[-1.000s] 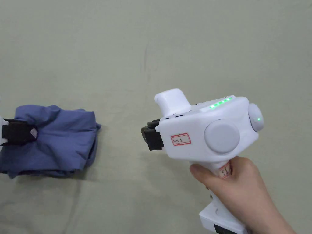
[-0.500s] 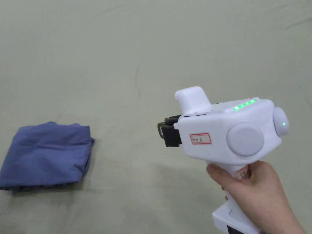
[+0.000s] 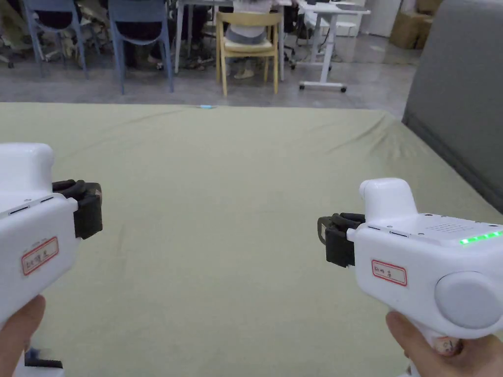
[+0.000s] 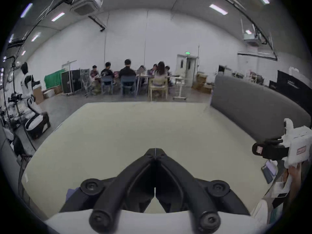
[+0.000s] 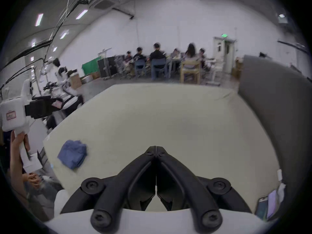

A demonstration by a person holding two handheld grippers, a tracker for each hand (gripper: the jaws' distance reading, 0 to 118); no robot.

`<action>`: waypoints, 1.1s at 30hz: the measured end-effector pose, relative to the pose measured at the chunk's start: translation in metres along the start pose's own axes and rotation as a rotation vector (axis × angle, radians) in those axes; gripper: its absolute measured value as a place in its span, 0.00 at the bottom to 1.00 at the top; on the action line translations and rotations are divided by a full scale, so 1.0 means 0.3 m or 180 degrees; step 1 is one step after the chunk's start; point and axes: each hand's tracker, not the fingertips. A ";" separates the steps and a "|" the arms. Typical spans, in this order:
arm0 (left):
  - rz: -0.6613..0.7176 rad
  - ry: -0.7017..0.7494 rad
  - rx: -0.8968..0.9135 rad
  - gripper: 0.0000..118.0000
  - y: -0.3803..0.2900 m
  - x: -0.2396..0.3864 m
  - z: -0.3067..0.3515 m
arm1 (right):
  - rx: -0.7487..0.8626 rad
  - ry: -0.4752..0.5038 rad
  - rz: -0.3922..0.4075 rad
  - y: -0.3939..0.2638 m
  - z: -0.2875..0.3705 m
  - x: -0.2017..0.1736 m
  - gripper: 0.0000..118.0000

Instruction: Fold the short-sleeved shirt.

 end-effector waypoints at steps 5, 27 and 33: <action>0.0239 -0.0081 0.0362 0.01 0.054 0.065 0.056 | 0.0683 -0.0535 0.0081 0.064 0.128 0.097 0.35; -0.0230 0.0402 0.0748 0.99 0.103 0.085 0.142 | 0.1198 -0.0662 0.0037 0.100 0.163 0.138 1.00; 0.0021 0.0302 0.0701 0.99 0.096 0.041 0.145 | 0.1150 -0.0710 0.0063 0.101 0.156 0.133 1.00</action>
